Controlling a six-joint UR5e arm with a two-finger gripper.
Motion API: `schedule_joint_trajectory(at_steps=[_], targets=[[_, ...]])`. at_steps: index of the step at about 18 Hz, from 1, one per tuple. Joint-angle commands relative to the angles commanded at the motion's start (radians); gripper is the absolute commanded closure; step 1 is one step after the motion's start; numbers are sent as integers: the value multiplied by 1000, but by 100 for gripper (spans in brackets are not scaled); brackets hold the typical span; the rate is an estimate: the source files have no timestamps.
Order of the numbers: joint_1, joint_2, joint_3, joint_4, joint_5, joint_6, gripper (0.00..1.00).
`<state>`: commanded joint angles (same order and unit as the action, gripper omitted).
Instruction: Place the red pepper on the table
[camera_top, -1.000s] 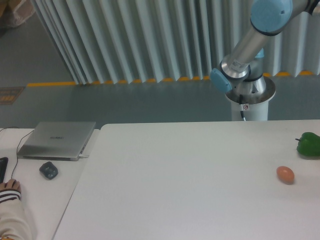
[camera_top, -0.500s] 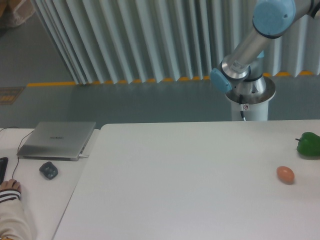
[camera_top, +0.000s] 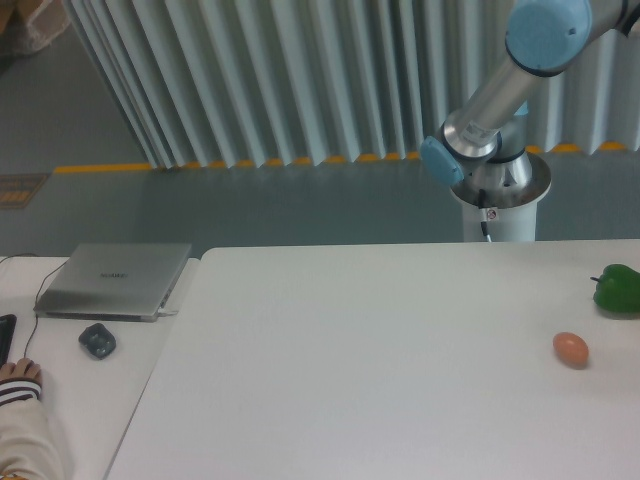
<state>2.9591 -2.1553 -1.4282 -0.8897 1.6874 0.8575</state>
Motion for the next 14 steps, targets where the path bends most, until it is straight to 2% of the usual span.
schedule_joint_trajectory(at_steps=[1, 6, 8, 10, 12, 14], targets=[[0, 8, 5, -3, -2, 0, 67], [-15, 86, -2, -31, -12, -2, 68], [-26, 129, -2, -83, -23, -8, 68], [-46, 191, 3, -155, -133, -46, 68], [-121, 267, -1, -219, -254, -173, 68], [-193, 293, -12, -238, -264, -228, 68]])
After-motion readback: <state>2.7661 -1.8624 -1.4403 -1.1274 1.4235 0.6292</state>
